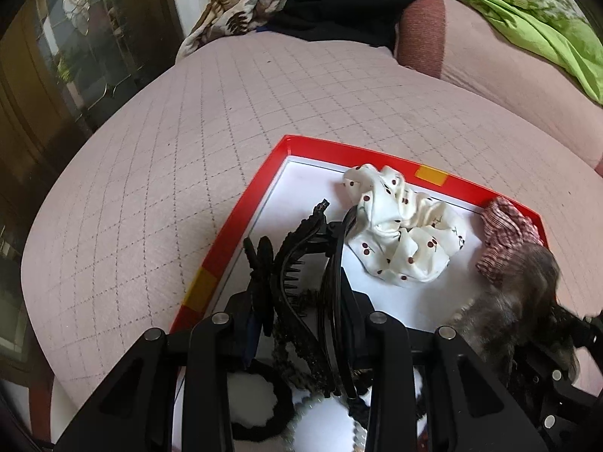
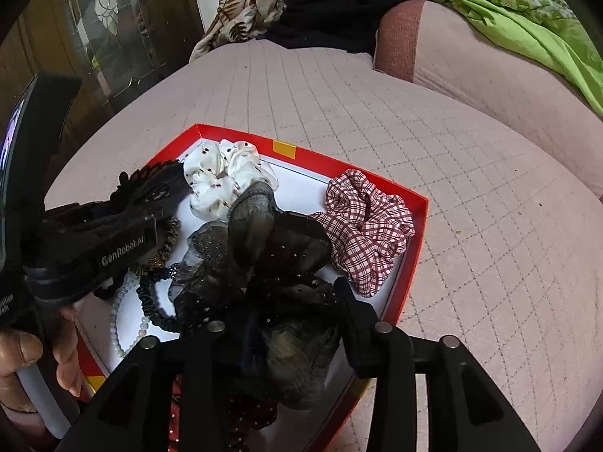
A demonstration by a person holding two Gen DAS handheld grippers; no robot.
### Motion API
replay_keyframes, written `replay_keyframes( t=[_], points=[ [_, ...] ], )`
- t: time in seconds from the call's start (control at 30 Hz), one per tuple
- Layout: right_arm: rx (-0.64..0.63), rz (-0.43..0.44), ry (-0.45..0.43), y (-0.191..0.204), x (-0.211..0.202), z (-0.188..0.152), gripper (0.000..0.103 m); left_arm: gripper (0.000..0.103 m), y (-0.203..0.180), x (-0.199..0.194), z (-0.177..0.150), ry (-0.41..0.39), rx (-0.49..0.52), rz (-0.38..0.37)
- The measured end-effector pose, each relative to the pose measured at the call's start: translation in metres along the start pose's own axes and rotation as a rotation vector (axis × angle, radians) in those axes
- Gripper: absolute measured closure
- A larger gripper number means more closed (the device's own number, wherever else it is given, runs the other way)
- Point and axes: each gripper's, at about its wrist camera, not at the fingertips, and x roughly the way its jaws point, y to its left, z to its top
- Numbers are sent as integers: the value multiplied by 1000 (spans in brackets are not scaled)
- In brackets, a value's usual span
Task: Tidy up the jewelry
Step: 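Lower the clips into the tray with the left gripper while the right lowers the grey scrunchie, then open both grippers to release the clips and grey scrunchie into the tray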
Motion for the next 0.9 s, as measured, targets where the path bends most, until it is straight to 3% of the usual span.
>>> replay_keyframes(
  t=[0.07, 0.57, 0.6, 0.7, 0.9],
  points=[
    [2, -5, -16, -1, -6, -2, 44, 70, -3, -5, -2, -11, 15, -3],
    [-11, -34, -97, -2, -35, -13, 43, 59, 1, -36, -8, -110, -21, -14],
    [-13, -33, -102, 0, -35, -10, 44, 58, 2, -38, -8, -120, -24, -10],
    [-34, -20, -95, 9, -26, 0, 59, 54, 5, -44, -7, -151, -44, -1],
    [-66, -50, -6, 17, 14, 6, 62, 44, 20, -57, -6, -222, -117, 35]
  ],
)
